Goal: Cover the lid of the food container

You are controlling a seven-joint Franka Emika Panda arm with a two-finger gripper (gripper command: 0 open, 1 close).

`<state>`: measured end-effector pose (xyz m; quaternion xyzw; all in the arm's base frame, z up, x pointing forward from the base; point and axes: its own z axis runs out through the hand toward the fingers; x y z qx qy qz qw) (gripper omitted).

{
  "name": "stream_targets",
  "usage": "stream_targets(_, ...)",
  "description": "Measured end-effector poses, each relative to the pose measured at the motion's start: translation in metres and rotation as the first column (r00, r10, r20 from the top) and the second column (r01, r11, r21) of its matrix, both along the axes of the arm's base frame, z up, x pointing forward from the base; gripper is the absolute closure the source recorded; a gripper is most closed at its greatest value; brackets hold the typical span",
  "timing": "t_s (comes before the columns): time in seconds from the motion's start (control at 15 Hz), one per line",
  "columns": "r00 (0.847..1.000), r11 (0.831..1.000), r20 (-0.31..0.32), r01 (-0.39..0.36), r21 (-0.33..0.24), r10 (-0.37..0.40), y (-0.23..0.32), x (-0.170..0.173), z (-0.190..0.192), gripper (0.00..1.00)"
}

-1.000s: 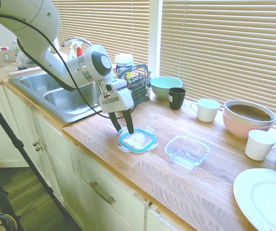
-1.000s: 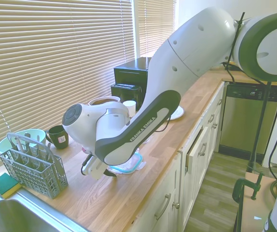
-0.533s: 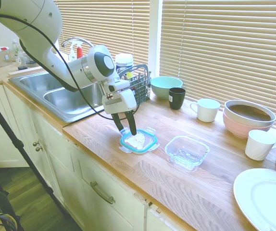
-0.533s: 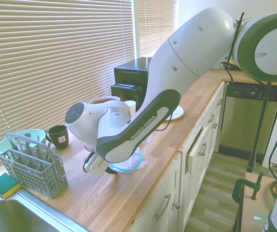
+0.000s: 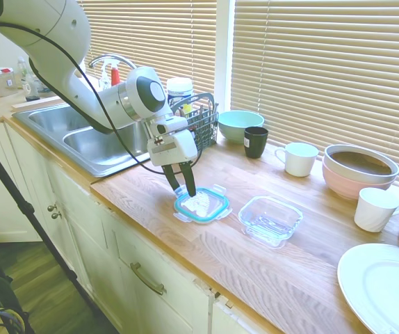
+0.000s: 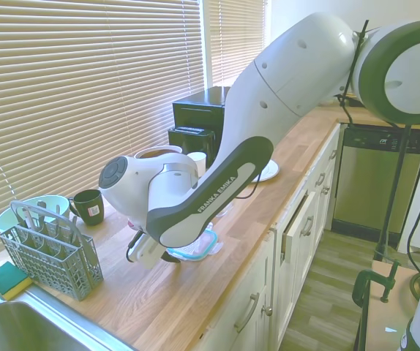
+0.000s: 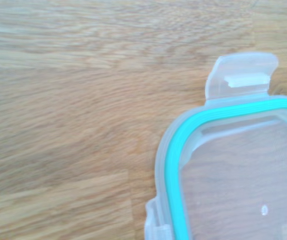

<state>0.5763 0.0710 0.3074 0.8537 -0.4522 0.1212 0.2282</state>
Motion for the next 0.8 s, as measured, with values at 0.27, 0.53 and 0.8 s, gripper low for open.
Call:
stream_targets(0.27,1.000,1.000,-0.008,-0.009,-0.013,0.009,-0.001,0.000,-0.005,1.00)
stream_targets(0.53,1.000,1.000,-0.015,-0.010,-0.016,0.010,-0.001,0.000,-0.009,1.00)
stream_targets(0.8,1.000,1.000,-0.020,-0.008,-0.018,0.007,-0.003,0.000,-0.012,1.00)
